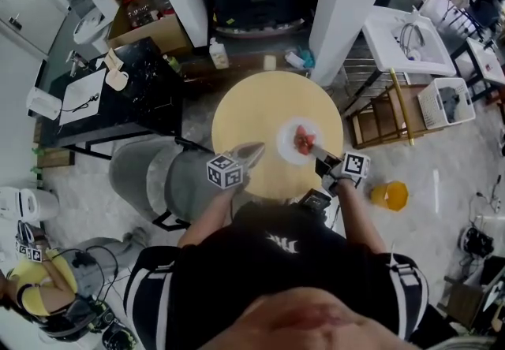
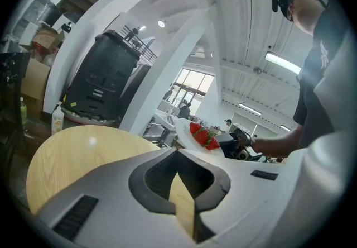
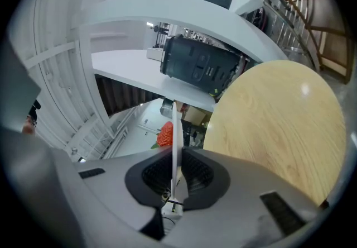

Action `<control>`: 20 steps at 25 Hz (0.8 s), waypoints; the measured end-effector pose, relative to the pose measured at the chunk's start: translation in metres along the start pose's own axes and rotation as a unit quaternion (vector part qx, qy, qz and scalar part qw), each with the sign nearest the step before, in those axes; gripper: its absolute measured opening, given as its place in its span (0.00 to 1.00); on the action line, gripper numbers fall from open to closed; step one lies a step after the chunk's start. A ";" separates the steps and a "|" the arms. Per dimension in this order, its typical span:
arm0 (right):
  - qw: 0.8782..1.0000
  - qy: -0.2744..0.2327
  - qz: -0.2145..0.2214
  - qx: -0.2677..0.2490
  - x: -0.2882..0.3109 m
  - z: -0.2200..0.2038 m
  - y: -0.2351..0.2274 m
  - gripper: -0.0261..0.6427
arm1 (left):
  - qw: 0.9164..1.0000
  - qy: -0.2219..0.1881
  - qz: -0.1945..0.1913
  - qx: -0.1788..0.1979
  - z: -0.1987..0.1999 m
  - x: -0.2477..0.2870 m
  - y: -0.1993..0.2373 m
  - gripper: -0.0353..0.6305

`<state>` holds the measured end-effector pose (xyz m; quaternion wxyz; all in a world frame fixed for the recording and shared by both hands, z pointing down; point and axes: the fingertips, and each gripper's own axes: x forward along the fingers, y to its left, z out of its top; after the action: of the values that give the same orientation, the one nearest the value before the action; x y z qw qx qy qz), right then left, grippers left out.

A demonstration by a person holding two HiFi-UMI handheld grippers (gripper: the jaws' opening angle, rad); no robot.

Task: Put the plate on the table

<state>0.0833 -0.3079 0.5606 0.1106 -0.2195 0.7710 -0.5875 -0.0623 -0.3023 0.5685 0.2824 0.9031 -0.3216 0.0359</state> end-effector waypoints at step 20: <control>0.999 0.010 -0.016 0.048 0.002 -0.023 -0.031 0.07 | 0.999 0.027 0.005 -0.020 -0.026 0.007 0.009 0.06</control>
<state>0.0783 -0.2956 0.5972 0.1044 -0.2202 0.7395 -0.6275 -0.0589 -0.2985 0.5964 0.3087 0.8943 -0.3191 0.0552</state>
